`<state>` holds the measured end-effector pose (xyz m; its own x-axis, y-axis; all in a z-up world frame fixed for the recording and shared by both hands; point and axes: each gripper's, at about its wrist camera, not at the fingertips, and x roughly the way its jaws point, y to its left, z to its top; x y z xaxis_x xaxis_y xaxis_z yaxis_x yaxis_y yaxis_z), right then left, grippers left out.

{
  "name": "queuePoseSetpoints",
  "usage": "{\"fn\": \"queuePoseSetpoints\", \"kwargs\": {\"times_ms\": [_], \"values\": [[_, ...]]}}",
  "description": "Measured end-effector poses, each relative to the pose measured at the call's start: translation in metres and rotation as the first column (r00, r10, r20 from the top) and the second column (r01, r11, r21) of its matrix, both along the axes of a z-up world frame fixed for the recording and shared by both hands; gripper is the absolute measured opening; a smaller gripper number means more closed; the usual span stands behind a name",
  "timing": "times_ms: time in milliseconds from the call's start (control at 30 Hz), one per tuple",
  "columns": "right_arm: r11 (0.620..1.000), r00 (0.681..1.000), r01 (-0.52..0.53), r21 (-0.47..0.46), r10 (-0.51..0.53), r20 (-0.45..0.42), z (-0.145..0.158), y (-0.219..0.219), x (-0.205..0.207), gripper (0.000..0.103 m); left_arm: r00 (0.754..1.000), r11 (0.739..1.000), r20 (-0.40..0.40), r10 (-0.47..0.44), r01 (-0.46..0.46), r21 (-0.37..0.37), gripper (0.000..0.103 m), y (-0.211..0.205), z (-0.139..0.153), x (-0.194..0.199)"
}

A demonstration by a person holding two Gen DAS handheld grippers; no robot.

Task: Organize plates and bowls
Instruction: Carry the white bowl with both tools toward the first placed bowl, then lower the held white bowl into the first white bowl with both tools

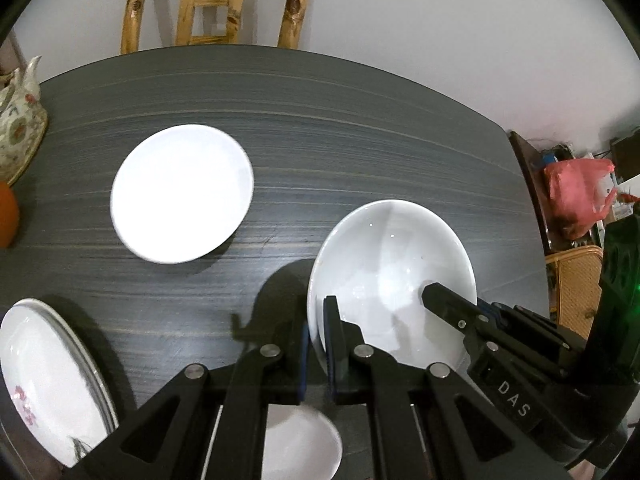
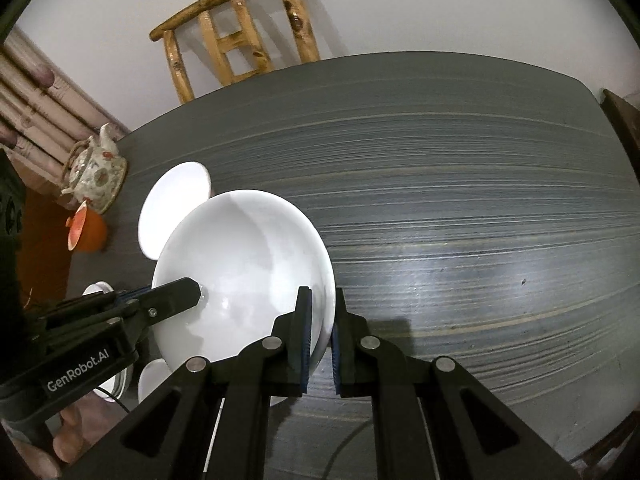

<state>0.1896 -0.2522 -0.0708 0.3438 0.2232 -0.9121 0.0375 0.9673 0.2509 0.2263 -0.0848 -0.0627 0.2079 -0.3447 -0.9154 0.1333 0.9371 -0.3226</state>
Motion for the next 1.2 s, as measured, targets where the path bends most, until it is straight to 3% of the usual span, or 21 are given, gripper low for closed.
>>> {"fn": "queuePoseSetpoints", "kwargs": {"times_ms": [533, 1200], "values": [[0.998, 0.998, -0.059, 0.020, 0.058, 0.010, 0.017, 0.056, -0.046, 0.009, 0.998, 0.998, 0.018, 0.058, -0.058, 0.010, 0.006, 0.044, 0.013, -0.053], [0.995, 0.994, -0.100, 0.019, 0.100, -0.033, 0.001, 0.095, -0.093, 0.009, 0.995, 0.995, -0.017, 0.103, -0.103, -0.008, 0.006, 0.078, -0.008, -0.098]]}}
